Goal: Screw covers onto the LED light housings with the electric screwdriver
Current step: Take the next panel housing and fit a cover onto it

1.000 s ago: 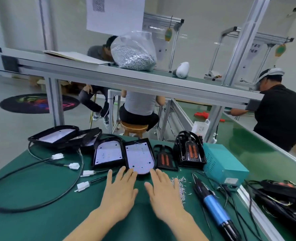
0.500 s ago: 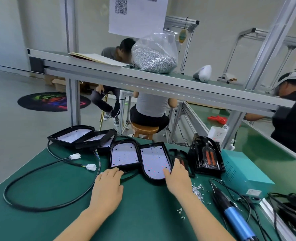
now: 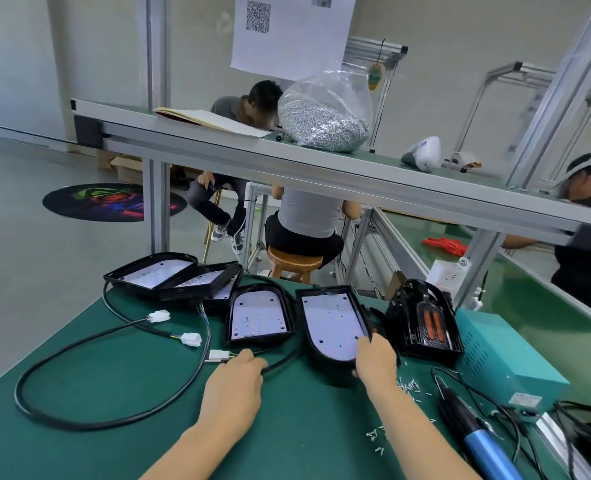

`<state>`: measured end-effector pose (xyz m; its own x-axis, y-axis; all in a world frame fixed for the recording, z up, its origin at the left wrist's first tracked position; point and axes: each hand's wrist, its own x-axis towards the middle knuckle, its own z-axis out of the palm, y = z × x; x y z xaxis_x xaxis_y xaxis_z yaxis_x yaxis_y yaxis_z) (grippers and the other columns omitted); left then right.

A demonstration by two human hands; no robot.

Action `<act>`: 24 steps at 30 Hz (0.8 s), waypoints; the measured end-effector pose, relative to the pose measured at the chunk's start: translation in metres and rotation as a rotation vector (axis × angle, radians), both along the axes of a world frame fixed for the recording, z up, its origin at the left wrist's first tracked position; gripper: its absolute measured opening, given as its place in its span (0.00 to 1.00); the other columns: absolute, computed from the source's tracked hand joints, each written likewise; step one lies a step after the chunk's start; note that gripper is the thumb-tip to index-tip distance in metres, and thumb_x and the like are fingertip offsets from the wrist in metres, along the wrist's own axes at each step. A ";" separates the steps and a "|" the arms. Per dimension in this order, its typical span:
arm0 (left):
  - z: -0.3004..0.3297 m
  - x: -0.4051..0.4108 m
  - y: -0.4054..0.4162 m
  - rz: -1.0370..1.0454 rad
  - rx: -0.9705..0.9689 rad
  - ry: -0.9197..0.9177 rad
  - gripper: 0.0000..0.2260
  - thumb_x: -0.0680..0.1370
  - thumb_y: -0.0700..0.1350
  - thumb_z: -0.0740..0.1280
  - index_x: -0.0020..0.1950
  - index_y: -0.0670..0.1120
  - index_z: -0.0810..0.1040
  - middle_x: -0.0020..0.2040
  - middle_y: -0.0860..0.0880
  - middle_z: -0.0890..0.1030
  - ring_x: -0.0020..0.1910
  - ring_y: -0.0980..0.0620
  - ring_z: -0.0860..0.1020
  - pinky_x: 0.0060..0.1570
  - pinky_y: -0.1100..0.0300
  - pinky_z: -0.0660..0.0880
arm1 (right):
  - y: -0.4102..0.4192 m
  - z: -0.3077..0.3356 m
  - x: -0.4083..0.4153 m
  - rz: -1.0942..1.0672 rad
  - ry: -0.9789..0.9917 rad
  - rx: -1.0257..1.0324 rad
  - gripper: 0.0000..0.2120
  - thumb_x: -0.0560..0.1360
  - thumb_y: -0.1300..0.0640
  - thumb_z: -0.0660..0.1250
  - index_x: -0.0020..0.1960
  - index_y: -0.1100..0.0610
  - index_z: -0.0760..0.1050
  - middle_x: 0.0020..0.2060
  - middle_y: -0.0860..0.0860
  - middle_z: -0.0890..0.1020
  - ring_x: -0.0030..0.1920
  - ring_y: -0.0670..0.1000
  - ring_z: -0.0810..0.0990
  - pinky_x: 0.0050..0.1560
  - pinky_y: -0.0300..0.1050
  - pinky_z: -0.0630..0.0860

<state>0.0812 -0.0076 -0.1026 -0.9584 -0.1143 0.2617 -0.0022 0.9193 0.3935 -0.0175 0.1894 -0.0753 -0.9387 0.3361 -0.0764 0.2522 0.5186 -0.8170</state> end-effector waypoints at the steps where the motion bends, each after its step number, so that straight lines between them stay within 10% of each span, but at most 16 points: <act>1: 0.001 0.002 0.001 -0.005 0.045 0.022 0.14 0.82 0.45 0.55 0.64 0.53 0.73 0.55 0.54 0.72 0.51 0.50 0.76 0.48 0.58 0.71 | 0.004 0.001 0.002 -0.024 0.027 -0.064 0.08 0.82 0.61 0.53 0.52 0.64 0.69 0.52 0.61 0.76 0.34 0.59 0.79 0.48 0.58 0.80; 5: 0.008 0.012 0.007 -0.044 0.194 0.168 0.13 0.82 0.46 0.57 0.64 0.51 0.75 0.52 0.55 0.72 0.46 0.53 0.77 0.46 0.59 0.71 | 0.020 0.003 0.008 -0.090 0.126 -0.325 0.07 0.81 0.62 0.55 0.50 0.64 0.70 0.46 0.59 0.75 0.22 0.51 0.73 0.28 0.44 0.73; 10: 0.021 0.027 0.010 -0.090 0.342 0.412 0.10 0.78 0.37 0.64 0.58 0.43 0.79 0.49 0.53 0.77 0.42 0.50 0.77 0.44 0.54 0.74 | 0.033 0.007 0.024 -0.066 0.216 -0.546 0.10 0.80 0.63 0.58 0.42 0.56 0.73 0.39 0.52 0.77 0.17 0.43 0.70 0.26 0.40 0.70; 24: 0.035 0.017 0.011 -0.104 0.412 0.247 0.24 0.75 0.38 0.68 0.69 0.49 0.68 0.63 0.55 0.70 0.59 0.51 0.71 0.56 0.59 0.68 | 0.024 0.029 0.123 0.209 0.189 -0.687 0.09 0.80 0.64 0.61 0.45 0.62 0.78 0.29 0.55 0.75 0.24 0.49 0.68 0.20 0.38 0.64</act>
<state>0.0986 0.0030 -0.0678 -0.8853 -0.1629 0.4355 0.2206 0.6773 0.7018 0.1057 0.2138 -0.0459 -0.9959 0.0833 -0.0363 0.0276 -0.1034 -0.9943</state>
